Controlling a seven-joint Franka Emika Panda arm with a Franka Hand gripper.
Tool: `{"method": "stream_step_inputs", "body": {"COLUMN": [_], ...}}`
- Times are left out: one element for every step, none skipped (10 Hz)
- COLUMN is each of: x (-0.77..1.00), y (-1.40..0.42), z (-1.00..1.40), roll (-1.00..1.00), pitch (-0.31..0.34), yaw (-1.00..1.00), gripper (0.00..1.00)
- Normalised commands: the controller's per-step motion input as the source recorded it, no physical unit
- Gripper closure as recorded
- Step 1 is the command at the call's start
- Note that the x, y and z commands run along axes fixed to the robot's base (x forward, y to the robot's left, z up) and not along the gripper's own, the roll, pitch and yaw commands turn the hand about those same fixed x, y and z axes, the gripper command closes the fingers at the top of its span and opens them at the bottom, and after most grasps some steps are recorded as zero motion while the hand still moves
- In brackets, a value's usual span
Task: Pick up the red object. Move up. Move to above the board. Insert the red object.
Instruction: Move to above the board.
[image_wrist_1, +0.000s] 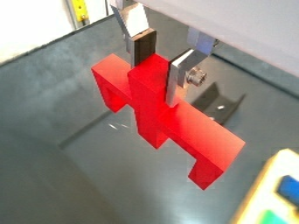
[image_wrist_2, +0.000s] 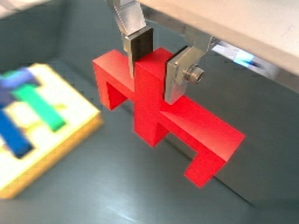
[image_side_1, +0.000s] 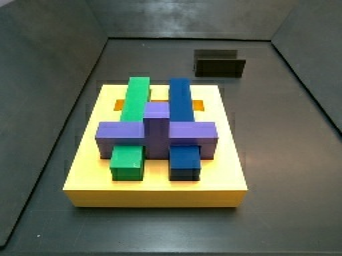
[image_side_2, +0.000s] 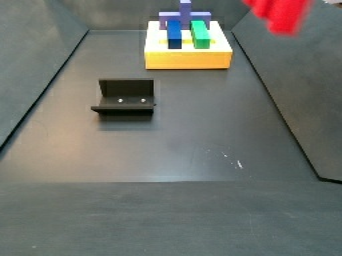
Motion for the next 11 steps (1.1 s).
{"method": "stream_step_inputs", "body": {"x": [0.66, 0.69, 0.68, 0.68, 0.71, 0.74, 0.56, 0.44, 0.24, 0.14, 0.1], "y": [-1.4, -1.4, -1.4, -1.4, -1.4, -1.4, -0.98, -0.72, -0.37, -0.23, -0.14], "z": [0.19, 0.19, 0.2, 0.2, 0.21, 0.22, 0.16, 0.13, 0.08, 0.06, 0.04], "roll": [0.01, -0.01, 0.0, 0.0, 0.0, 0.0, 0.01, 0.01, 0.01, 0.02, 0.02], "pitch": [0.046, 0.051, 0.057, 0.062, 0.071, 0.08, 0.095, 0.099, 0.1, 0.098, 0.101], "yaw": [1.0, 1.0, 1.0, 1.0, 1.0, 1.0, 1.0, 1.0, 1.0, 1.0, 1.0], "gripper": [1.0, 1.0, 1.0, 1.0, 1.0, 1.0, 1.0, 1.0, 1.0, 1.0, 1.0]}}
